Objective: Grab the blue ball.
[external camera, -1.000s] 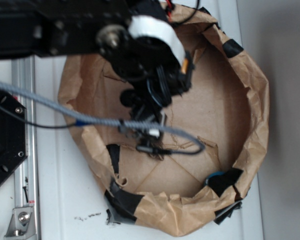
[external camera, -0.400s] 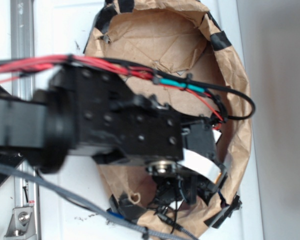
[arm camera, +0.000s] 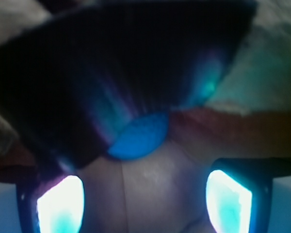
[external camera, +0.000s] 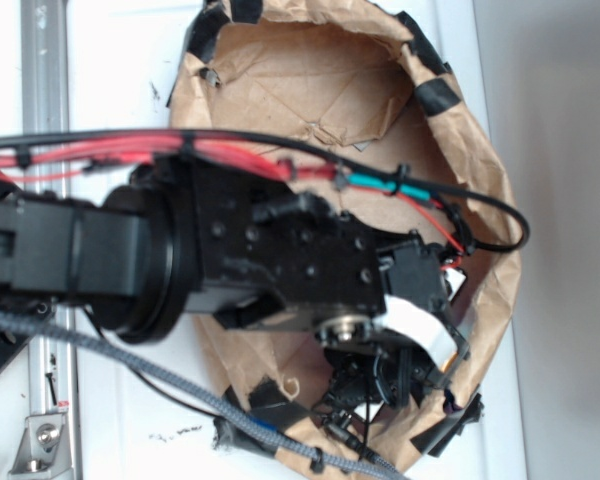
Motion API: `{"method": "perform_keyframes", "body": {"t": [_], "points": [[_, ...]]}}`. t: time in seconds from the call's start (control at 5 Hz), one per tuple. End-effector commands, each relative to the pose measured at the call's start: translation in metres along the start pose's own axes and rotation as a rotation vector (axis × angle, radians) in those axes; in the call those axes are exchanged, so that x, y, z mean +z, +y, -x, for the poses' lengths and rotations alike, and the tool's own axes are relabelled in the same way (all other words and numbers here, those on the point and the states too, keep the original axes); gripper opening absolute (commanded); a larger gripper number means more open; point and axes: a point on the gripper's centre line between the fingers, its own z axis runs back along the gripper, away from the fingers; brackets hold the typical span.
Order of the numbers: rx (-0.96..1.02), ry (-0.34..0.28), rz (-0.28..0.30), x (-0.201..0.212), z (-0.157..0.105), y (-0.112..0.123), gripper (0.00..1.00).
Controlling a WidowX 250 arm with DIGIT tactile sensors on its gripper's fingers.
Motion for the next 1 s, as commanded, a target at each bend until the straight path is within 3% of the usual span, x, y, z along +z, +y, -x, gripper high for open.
{"method": "perform_keyframes", "body": {"t": [0.0, 0.2, 0.4, 0.6, 0.8], "points": [[-0.062, -0.169, 0.008, -0.012, -0.032, -0.009, 1.0], [-0.041, -0.156, -0.007, -0.025, -0.031, -0.009, 0.66], [-0.003, -0.151, -0.007, -0.026, -0.027, -0.013, 0.0], [0.033, -0.133, -0.035, -0.011, -0.019, -0.009, 0.0], [0.121, -0.109, -0.136, 0.025, -0.005, 0.007, 0.0]]}}
